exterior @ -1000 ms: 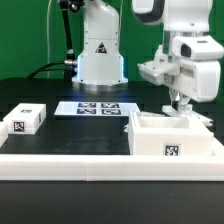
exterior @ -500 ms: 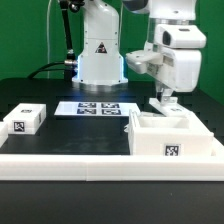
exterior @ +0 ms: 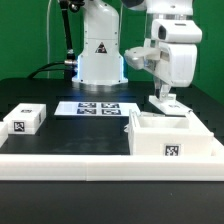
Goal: Assemble cabinet
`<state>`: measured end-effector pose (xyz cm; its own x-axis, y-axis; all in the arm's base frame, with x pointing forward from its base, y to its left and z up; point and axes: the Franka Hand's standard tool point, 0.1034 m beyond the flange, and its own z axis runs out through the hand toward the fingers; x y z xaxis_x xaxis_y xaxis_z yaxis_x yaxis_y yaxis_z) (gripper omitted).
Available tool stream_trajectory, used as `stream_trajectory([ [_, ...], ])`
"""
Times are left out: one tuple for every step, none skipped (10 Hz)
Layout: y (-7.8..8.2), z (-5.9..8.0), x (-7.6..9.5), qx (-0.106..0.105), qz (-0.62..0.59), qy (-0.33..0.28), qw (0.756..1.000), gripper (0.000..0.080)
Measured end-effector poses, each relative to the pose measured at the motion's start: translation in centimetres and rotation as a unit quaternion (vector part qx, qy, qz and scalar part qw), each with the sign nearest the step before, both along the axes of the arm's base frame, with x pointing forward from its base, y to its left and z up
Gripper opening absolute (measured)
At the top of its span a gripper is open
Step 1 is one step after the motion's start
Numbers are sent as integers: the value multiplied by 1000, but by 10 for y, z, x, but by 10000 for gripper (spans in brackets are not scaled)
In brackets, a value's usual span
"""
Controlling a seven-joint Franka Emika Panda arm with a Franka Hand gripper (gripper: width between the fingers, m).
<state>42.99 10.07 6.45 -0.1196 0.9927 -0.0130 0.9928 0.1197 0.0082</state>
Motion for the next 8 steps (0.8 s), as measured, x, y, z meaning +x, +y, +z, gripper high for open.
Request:
stream_trajectory([
  [-6,6,0,-3,-1,-5,1000,67],
  [-11,11,3,-4,9,-9,1000,67],
  [-11,9,2,-4,5,-8,1000,67],
  [-11,9,2,-3,5,-7,1000,67],
  [-11,9,2,-3,5,-7,1000,67],
  [-11,8,2,-3,0,-7,1000,67],
  [-8,5,1,-3,-15,-5,1000,67],
  [-6,3,0,-2,-24,-4,1000,67],
])
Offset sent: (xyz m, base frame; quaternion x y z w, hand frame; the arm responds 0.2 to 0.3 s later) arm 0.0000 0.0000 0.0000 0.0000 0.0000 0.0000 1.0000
